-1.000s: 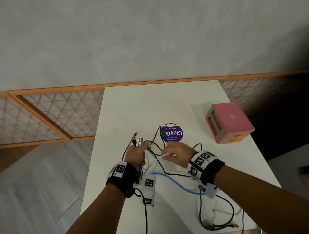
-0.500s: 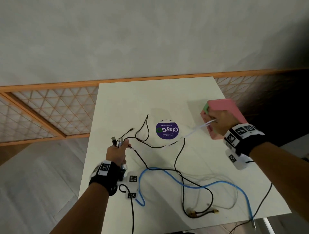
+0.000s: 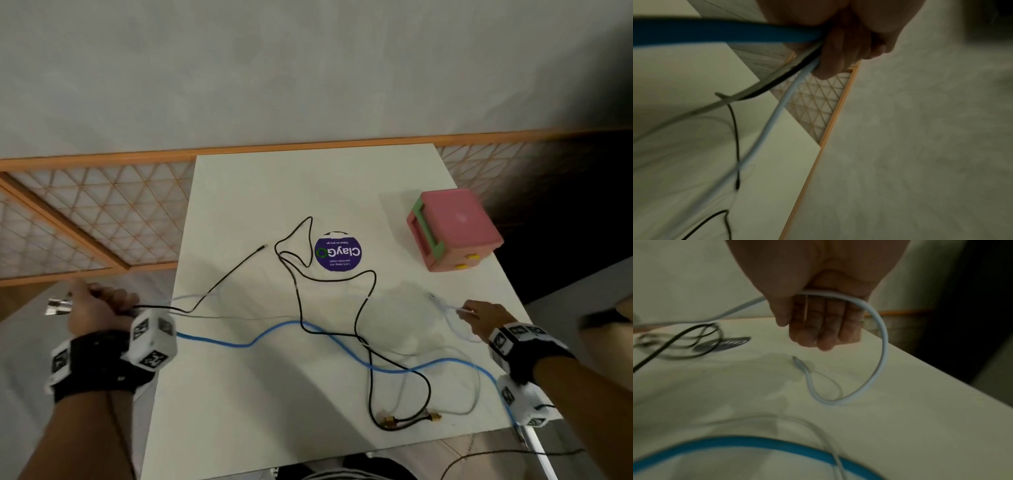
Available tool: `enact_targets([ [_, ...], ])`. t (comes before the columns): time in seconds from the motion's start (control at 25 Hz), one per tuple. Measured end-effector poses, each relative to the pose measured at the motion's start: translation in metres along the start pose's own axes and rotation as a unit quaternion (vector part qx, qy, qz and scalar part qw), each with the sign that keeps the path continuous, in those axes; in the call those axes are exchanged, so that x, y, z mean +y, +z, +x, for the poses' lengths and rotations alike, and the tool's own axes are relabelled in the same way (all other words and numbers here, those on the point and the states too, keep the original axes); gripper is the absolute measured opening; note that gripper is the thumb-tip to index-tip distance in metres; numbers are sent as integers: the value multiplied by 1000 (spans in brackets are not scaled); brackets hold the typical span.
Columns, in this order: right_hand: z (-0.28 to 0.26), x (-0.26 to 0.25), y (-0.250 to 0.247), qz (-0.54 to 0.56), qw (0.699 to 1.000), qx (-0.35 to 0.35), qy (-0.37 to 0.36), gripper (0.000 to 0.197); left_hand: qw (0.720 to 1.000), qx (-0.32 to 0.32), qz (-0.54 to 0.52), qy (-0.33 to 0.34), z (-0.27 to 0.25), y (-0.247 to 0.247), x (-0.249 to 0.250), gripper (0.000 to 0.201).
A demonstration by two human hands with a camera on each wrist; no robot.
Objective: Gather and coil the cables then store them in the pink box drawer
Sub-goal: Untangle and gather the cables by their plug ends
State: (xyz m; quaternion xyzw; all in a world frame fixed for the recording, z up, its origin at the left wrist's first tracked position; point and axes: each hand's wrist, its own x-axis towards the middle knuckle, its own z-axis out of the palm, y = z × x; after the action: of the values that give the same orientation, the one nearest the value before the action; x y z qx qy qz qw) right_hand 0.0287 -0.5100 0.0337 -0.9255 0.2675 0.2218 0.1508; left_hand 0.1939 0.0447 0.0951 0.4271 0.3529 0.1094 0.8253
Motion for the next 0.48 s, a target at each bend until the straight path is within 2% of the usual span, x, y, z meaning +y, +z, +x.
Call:
enact_targets([
  [0.08,4,10,4,14,999,4,42,24,1000,9,-6,4,4,-11,3,46],
  [0.16,3,7,8,2,999,6,49,30,999,30,27,11,3,-16,-8,46],
  [0.24,-2,0,12,-66,998,16,18,65,998,39,41,7,-3,-17,-23,45],
  [0.28,-9,-6,13,-82,996,41,1,78,998,44,43,1,-7,-17,-29,45],
  [0.32,-17,-9,19,-76,994,77,-20,83,998,49,44,-4,-12,-16,-32,46],
  [0.36,-27,-13,28,-72,988,120,-57,81,998,50,41,-6,-15,-15,-34,47],
  [0.4,-38,-14,43,-79,975,161,-127,73,998,46,35,-9,-19,-13,-36,49],
  [0.44,-52,-16,62,-98,957,178,-206,62,999,41,30,-11,-21,-12,-38,51],
  [0.48,-66,-15,82,-118,943,153,-272,51,999,35,26,-11,-23,-10,-40,52],
])
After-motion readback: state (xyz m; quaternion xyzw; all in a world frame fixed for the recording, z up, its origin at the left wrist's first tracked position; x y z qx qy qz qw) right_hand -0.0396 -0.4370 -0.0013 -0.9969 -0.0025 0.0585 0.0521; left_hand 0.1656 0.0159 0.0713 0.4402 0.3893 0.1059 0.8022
